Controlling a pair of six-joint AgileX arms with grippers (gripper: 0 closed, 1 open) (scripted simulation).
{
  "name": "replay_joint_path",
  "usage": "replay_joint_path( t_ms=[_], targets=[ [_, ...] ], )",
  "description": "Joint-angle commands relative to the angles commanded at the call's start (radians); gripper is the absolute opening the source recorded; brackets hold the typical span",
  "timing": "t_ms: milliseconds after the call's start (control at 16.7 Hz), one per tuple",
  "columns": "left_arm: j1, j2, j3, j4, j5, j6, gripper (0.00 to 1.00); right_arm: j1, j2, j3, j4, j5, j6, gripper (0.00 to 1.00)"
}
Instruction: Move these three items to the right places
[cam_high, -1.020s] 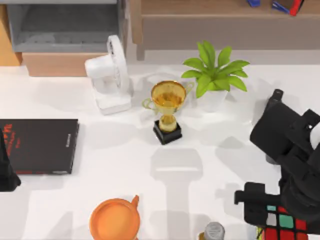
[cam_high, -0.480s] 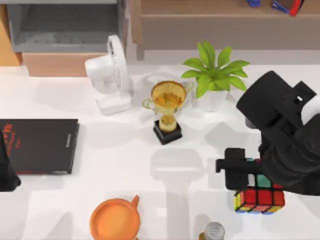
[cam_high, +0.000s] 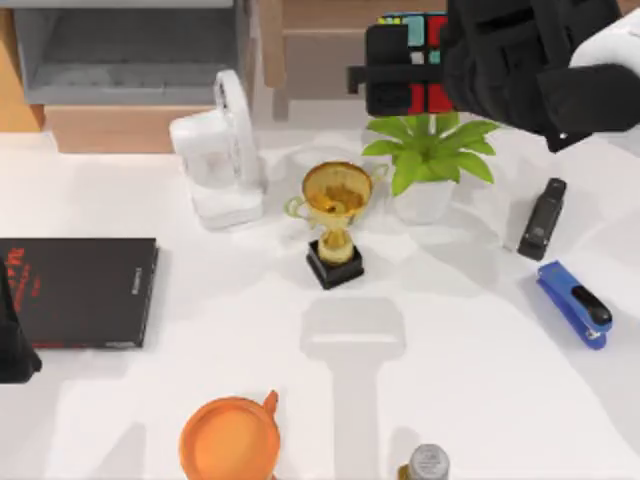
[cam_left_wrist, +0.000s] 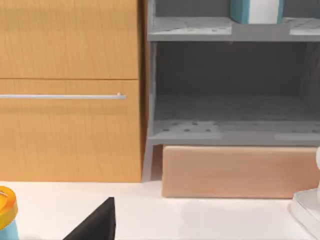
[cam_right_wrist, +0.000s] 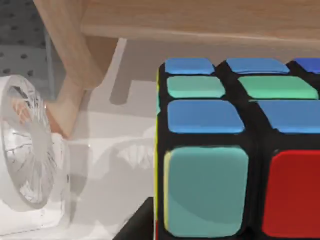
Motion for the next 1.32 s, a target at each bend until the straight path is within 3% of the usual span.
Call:
replay_joint_path(
  t_ms=[300,540,960,1320],
  targets=[
    [0.0,0.0,0.0,0.0,0.0,0.0,1.0,-0.04,0.076,0.205,0.332,0.168,-0.249,0.0],
    [0.0,0.0,0.0,0.0,0.0,0.0,1.0,-0.063,0.102,0.29,0.46,0.243,-0.354,0.0],
    [0.0,0.0,0.0,0.0,0.0,0.0,1.0,-0.065,0.107,0.307,0.465,0.245,-0.354,0.0],
    [0.0,0.0,0.0,0.0,0.0,0.0,1.0,-0.121,0.271,0.547,0.433,0.213,-0.338,0.0]
  ],
)
